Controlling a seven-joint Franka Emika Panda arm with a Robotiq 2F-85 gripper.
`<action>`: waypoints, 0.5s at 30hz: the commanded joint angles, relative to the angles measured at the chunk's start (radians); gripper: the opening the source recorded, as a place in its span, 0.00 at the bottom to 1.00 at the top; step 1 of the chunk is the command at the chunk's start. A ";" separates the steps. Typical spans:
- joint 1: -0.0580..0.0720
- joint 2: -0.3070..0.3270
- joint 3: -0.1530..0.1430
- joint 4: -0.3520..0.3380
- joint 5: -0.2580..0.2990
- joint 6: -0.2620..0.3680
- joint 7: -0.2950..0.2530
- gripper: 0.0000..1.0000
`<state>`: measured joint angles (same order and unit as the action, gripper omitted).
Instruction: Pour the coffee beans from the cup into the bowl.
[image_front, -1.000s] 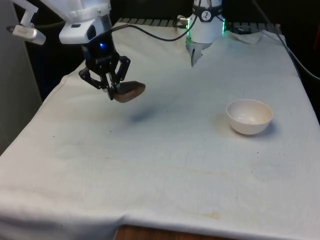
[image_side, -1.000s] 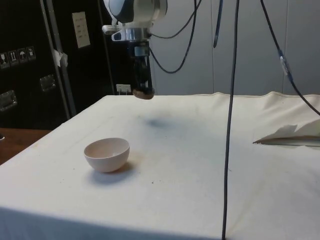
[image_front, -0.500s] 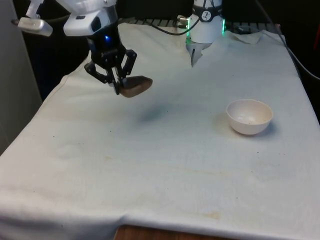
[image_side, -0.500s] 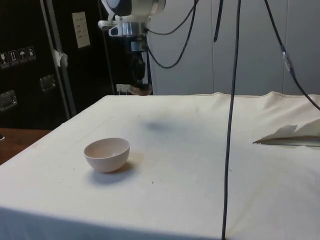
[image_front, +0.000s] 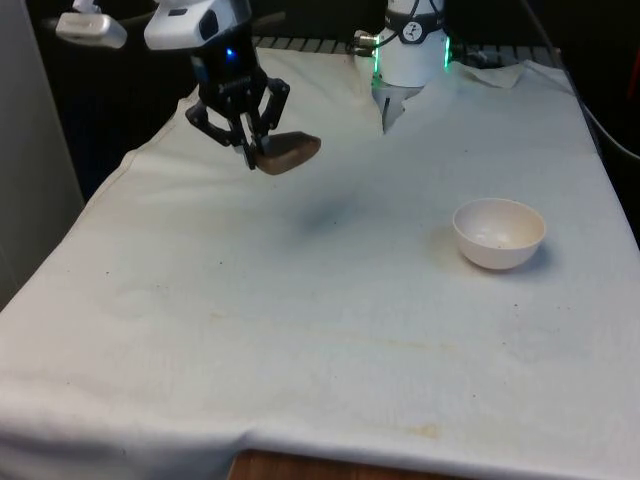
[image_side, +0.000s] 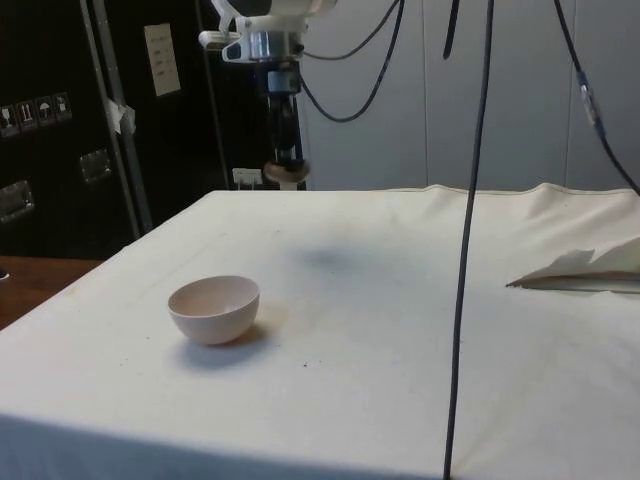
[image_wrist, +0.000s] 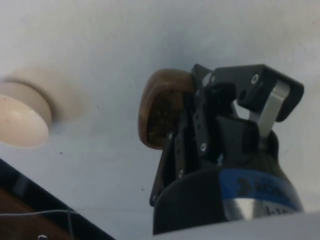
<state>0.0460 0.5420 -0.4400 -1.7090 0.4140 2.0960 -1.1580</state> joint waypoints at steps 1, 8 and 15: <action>0.011 -0.016 -0.007 -0.019 -0.011 0.013 0.012 0.00; 0.016 -0.067 -0.001 -0.070 -0.028 0.013 0.031 0.00; 0.019 -0.101 0.009 -0.100 -0.035 0.014 0.055 0.00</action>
<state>0.0550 0.4500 -0.4260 -1.7980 0.3890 2.0970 -1.1160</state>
